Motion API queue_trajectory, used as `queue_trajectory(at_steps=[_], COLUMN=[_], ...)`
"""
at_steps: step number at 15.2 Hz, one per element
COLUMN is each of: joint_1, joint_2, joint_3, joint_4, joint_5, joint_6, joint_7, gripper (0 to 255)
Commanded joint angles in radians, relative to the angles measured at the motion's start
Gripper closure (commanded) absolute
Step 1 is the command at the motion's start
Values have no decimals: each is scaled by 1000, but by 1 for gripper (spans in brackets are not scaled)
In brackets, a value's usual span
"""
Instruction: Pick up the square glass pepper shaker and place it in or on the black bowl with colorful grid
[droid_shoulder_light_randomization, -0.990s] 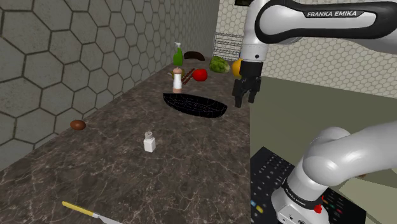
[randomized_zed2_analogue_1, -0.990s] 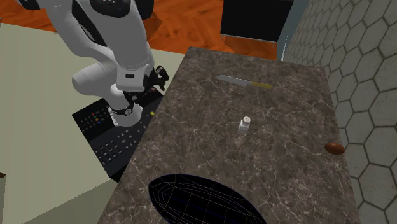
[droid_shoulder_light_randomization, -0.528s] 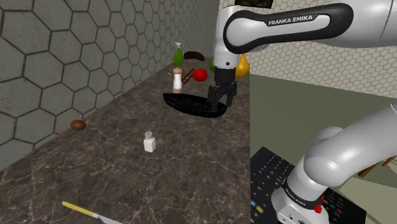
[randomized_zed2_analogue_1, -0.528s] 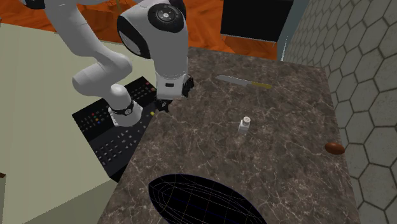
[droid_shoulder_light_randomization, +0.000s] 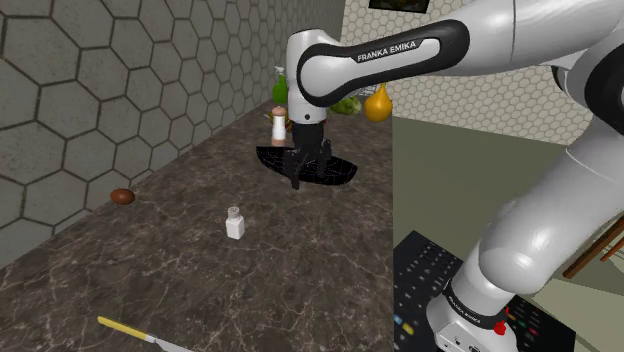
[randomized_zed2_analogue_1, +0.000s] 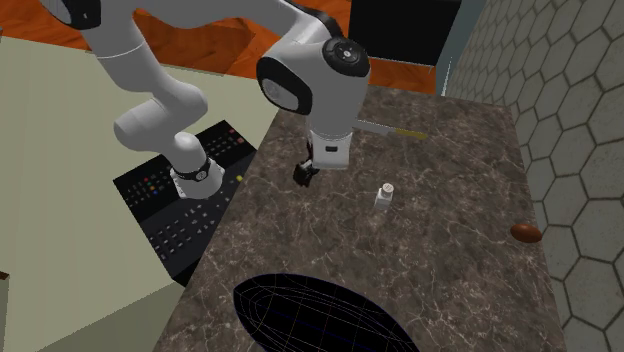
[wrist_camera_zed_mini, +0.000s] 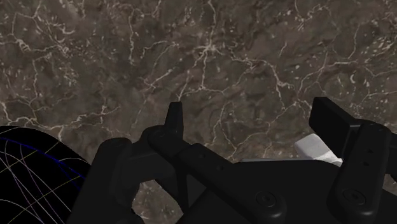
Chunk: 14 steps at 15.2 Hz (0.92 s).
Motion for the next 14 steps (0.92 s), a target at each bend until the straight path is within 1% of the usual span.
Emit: queue_trajectory(at_steps=[1,5,8,14], joint_1=[10,40,71,162], joint_2=[85,247,373,637], joint_3=[24,55,69,68], joint_4=[62,194,310,594], joint_5=[-25,-87,-140,-243], joint_6=[20,38,36,-13], joint_7=[36,105,154,231], gripper=[0,0,0,0])
